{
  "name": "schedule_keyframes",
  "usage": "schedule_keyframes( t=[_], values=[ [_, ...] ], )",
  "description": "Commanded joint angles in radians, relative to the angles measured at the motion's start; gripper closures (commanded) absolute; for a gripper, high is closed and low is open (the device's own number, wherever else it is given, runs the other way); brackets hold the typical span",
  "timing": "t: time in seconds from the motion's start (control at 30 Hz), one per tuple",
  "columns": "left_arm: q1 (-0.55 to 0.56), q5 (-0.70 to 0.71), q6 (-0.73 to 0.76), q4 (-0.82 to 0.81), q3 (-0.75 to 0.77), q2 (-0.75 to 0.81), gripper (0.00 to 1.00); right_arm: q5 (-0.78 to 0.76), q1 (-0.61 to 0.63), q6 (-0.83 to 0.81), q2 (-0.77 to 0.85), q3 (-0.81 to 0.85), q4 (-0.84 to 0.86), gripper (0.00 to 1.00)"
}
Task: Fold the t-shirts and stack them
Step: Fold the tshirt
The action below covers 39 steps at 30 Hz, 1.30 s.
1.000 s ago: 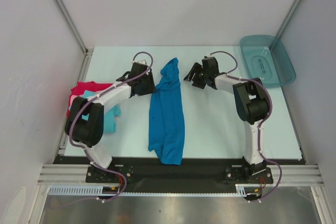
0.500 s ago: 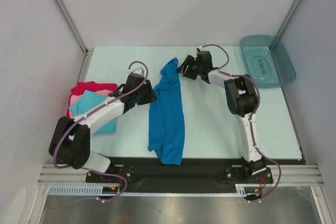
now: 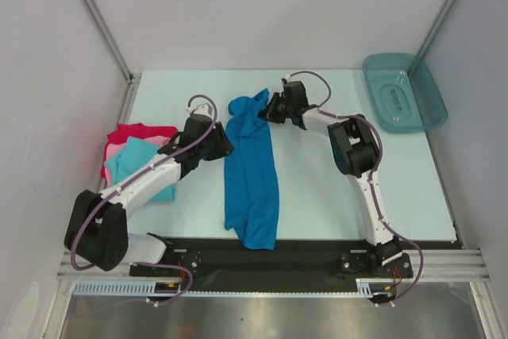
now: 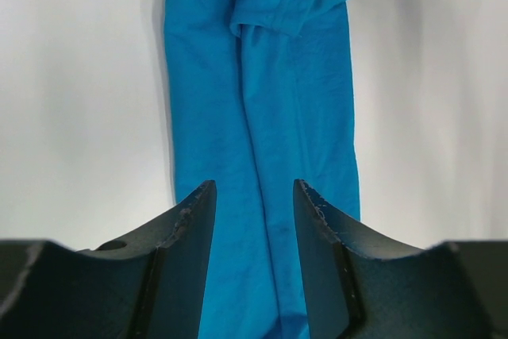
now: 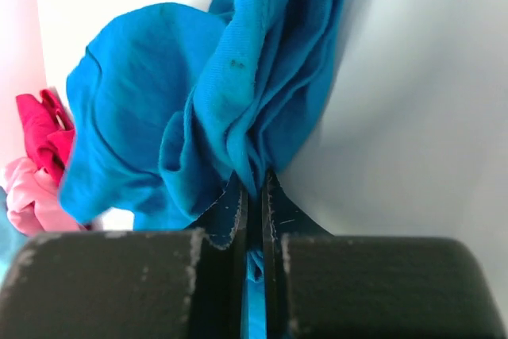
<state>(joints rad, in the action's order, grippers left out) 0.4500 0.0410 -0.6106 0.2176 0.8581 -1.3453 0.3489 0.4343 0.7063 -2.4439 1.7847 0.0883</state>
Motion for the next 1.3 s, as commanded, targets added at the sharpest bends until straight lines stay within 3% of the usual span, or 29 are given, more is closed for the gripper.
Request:
schedule_keyframes(
  t=[0.0,0.43,0.73,0.93,1.03,1.13,1.23,1.27],
  values=[
    [0.004,0.003,-0.009,-0.026,-0.019,0.043,0.52,-0.034,-0.003,-0.048,-0.012,0.027,-0.084,1.00],
    [0.052,0.010,-0.021,-0.031,-0.048,0.071,0.55,-0.148,-0.135,-0.102,0.020,0.067,-0.193,1.00],
    [0.173,0.039,-0.075,-0.014,-0.068,0.112,0.55,-0.108,-0.213,-0.122,-0.116,0.416,-0.351,1.00],
    [0.214,0.051,-0.089,-0.007,-0.087,0.133,0.56,-0.016,-0.227,-0.120,-0.188,0.525,-0.292,0.99],
    [0.213,0.053,-0.086,-0.007,-0.082,0.127,0.56,0.045,-0.233,-0.131,-0.217,0.530,-0.243,0.93],
    [0.214,0.053,-0.077,-0.006,-0.064,0.117,0.57,0.064,-0.238,-0.137,-0.234,0.530,-0.229,0.80],
    [0.214,0.054,-0.071,0.000,-0.044,0.107,0.57,0.047,-0.244,-0.131,-0.238,0.515,-0.237,0.65],
    [0.214,0.056,-0.069,0.002,-0.039,0.107,0.57,0.036,-0.244,-0.131,-0.227,0.510,-0.243,0.52]
  ],
)
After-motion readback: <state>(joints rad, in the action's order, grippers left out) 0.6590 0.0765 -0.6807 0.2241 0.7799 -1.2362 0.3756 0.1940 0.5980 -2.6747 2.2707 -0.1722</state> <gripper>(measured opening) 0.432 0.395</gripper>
